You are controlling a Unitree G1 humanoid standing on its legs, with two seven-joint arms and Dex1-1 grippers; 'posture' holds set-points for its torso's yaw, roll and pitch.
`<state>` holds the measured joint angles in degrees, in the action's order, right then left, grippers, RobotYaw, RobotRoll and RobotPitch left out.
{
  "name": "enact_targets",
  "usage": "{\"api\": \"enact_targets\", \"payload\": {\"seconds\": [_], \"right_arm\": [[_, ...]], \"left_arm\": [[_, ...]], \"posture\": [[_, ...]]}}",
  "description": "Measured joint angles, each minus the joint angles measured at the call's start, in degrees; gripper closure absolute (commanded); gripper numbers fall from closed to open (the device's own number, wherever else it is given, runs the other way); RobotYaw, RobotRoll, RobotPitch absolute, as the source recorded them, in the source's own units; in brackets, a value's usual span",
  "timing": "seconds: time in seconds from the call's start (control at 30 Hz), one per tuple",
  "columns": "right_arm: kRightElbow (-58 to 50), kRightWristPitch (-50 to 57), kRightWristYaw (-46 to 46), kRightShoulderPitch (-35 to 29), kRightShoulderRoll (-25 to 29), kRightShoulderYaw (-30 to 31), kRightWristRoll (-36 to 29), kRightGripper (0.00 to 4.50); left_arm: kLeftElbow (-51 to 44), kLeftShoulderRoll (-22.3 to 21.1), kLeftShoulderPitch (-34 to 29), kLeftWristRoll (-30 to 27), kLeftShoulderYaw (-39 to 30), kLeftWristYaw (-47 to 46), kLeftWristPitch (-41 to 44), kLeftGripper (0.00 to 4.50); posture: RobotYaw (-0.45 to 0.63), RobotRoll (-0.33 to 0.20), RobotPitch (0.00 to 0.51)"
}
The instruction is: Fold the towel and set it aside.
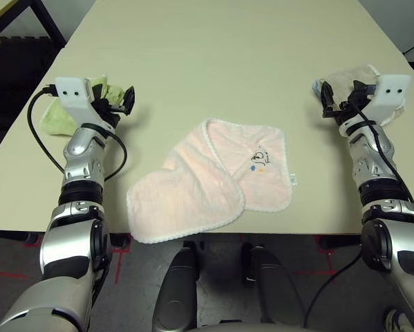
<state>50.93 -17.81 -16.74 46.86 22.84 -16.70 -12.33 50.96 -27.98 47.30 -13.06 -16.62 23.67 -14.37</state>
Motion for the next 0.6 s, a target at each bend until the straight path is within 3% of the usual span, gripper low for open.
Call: {"api": "enact_targets", "payload": {"seconds": [0.6], "right_arm": [[-1.9, 0.0, 1.9, -1.2, -2.2, 0.2, 0.2, 0.04]], "left_arm": [[4.0, -1.6, 1.2, 0.0, -0.1, 0.2, -0.7, 0.0]], "posture": [[0.03, 0.0, 0.196]]}}
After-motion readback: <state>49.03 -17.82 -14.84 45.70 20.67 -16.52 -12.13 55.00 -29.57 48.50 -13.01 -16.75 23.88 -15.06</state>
